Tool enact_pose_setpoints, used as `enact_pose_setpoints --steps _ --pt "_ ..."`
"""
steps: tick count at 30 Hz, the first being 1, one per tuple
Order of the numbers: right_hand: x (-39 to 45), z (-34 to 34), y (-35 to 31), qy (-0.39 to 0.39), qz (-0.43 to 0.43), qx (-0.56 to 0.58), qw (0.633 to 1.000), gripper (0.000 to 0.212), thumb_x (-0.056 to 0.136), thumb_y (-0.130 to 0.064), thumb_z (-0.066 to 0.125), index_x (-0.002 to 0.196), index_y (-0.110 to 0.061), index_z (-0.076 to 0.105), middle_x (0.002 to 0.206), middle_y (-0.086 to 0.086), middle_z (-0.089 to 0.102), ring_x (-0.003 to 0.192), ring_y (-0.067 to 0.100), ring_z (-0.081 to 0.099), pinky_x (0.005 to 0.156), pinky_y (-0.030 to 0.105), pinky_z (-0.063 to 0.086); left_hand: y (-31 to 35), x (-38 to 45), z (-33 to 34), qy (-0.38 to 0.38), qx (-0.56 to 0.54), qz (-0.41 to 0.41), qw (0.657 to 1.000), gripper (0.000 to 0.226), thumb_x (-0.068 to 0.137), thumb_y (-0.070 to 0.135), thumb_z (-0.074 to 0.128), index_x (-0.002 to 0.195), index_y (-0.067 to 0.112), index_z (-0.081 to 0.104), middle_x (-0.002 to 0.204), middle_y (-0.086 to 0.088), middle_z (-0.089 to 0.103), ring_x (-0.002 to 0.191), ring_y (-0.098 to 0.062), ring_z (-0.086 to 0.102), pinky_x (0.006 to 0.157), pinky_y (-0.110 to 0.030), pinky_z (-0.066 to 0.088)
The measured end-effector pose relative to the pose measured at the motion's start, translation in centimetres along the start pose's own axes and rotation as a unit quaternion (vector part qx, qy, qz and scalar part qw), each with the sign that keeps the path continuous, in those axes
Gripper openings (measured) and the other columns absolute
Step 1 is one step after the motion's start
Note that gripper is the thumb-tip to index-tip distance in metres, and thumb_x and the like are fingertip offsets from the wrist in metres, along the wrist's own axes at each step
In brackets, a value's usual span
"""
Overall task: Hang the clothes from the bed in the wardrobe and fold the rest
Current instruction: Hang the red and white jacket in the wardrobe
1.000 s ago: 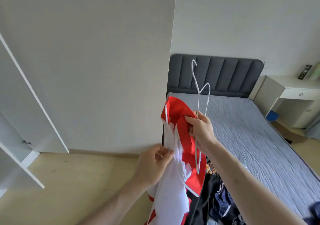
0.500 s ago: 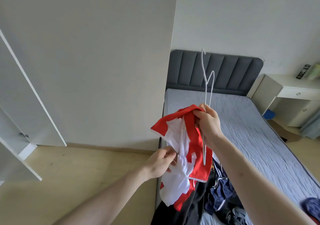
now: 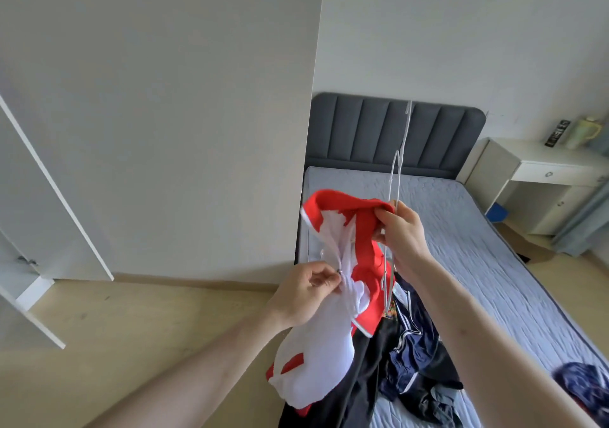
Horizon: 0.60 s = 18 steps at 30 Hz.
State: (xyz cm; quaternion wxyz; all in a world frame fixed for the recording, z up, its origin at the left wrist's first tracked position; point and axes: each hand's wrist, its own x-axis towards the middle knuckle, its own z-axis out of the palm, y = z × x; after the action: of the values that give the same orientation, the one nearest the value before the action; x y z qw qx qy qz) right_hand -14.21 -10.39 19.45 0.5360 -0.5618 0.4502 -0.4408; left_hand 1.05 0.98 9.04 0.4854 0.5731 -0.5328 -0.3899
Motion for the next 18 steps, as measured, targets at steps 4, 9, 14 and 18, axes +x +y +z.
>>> enact_pose_setpoints --steps 4,9,14,18 --pt "-1.7 -0.2 2.1 -0.039 0.035 0.0 0.999 0.026 0.102 0.002 0.048 0.082 -0.013 0.042 0.075 0.014 0.058 0.056 0.013 0.06 0.064 0.037 0.062 2.3 0.0 0.3 0.048 -0.018 0.043 0.998 0.025 0.1 0.028 0.059 0.08 0.034 0.071 0.083 0.008 0.075 0.083 -0.005 0.07 0.078 -0.013 0.049" --pt "-3.0 0.2 3.1 -0.078 0.043 -0.058 0.994 0.029 0.083 -0.03 0.072 0.087 -0.014 0.048 0.082 0.014 0.059 0.074 0.023 0.061 0.073 0.045 0.054 3.9 -0.2 1.0 0.068 -0.026 0.087 0.994 0.019 0.105 0.026 0.055 0.098 0.026 0.073 0.088 0.007 0.074 0.086 -0.007 0.069 0.08 -0.022 0.054" --pt "-3.2 0.2 1.8 -0.091 0.049 -0.135 0.985 0.084 0.043 -0.066 0.096 0.093 -0.009 0.059 0.084 0.011 0.07 0.073 0.021 0.074 0.074 0.044 0.061 4.0 -0.5 1.7 0.071 0.03 0.129 0.989 0.018 0.105 0.041 0.051 0.107 0.037 0.069 0.096 0.012 0.074 0.092 -0.011 0.071 0.08 -0.034 0.058" --pt "-3.0 -0.5 1.2 -0.151 0.071 -0.104 0.98 0.099 0.049 -0.059 0.098 0.113 0.006 0.06 0.107 0.026 0.074 0.1 0.042 0.073 0.096 0.06 0.057 3.9 -0.3 1.6 0.08 0.033 0.152 0.985 0.017 0.105 0.036 0.054 0.108 0.039 0.07 0.101 0.01 0.071 0.096 -0.014 0.069 0.078 -0.027 0.055"
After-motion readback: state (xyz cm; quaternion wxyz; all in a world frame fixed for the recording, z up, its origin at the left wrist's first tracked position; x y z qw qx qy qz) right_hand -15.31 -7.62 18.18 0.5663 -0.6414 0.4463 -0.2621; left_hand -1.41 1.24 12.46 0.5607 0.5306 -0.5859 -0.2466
